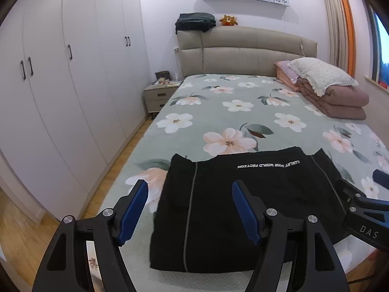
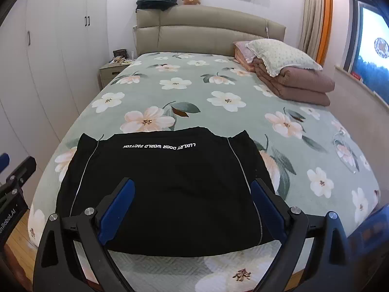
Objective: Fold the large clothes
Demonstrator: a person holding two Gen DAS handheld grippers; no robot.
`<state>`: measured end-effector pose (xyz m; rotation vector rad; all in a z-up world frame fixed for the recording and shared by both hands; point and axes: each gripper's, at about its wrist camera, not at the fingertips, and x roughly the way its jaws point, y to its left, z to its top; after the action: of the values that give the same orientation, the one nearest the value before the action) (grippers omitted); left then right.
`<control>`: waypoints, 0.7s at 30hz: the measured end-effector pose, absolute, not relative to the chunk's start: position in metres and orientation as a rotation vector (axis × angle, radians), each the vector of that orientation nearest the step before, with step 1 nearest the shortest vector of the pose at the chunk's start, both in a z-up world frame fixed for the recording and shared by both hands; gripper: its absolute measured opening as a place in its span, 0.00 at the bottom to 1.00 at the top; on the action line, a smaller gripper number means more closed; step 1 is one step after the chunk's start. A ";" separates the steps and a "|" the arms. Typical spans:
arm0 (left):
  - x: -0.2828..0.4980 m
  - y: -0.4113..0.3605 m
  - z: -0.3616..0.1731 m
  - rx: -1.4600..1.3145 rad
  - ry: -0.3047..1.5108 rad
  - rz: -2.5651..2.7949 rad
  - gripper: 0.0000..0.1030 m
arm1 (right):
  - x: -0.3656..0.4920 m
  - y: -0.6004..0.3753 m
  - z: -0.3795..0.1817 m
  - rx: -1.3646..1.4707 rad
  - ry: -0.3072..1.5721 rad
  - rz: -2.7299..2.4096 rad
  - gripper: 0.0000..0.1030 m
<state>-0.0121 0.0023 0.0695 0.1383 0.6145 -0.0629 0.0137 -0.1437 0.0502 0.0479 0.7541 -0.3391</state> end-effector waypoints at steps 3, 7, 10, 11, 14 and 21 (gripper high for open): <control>-0.020 0.002 0.075 0.164 0.604 -0.034 0.71 | 0.007 -0.140 0.056 0.034 0.747 -0.336 0.94; -0.030 0.009 0.088 0.148 0.585 -0.033 0.71 | -0.004 -0.139 0.066 0.047 0.726 -0.326 0.94; -0.037 0.015 0.096 0.139 0.571 -0.021 0.71 | -0.012 -0.137 0.074 0.056 0.708 -0.320 0.94; -0.039 0.016 0.098 0.143 0.566 -0.011 0.71 | -0.013 -0.137 0.075 0.058 0.705 -0.319 0.94; -0.044 0.016 0.101 0.155 0.555 0.021 0.71 | -0.018 -0.135 0.080 0.059 0.695 -0.311 0.94; -0.045 0.018 0.104 0.156 0.552 0.021 0.71 | -0.021 -0.133 0.082 0.062 0.694 -0.290 0.94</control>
<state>-0.0448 0.0178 0.1044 0.1555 0.5518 0.0211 -0.0215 -0.1329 0.0820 0.0623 0.6937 -0.2899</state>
